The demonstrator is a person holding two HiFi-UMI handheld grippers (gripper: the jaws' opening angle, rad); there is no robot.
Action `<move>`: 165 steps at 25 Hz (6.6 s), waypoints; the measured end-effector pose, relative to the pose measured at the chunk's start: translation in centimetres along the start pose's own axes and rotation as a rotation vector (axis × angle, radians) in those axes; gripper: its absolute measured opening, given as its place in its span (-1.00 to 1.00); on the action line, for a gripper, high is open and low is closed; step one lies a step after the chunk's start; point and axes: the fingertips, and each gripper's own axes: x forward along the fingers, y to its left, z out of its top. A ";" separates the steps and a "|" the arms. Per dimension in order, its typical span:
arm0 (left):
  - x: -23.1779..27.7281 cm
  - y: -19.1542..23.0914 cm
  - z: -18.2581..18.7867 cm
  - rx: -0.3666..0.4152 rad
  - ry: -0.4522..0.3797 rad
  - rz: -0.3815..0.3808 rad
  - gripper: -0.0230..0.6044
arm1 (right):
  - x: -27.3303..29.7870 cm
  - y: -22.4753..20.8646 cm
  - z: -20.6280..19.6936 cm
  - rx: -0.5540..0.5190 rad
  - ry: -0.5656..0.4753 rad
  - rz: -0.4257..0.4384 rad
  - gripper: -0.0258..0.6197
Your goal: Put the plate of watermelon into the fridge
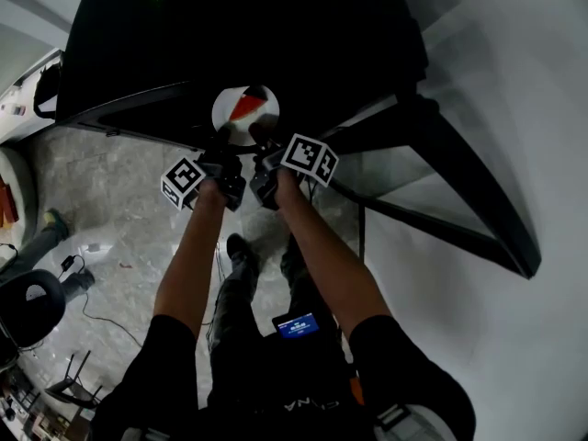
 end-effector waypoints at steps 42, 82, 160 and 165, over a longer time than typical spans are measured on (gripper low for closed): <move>1.2 -1.5 -1.0 0.769 0.363 0.211 -0.56 | 0.2 -0.3 3.4 -0.664 -0.022 -0.413 -0.60; 4.2 -3.5 -1.8 1.361 0.426 0.292 -0.43 | 0.5 1.2 6.6 -1.244 0.097 -0.472 -0.56; -44.2 -14.0 -19.8 1.276 0.361 0.077 -0.89 | -35.4 11.0 -26.5 -1.209 0.201 -0.222 -0.87; -46.7 -13.5 -22.9 1.296 0.400 0.049 -0.89 | -39.5 9.6 -28.9 -1.212 0.195 -0.279 -0.87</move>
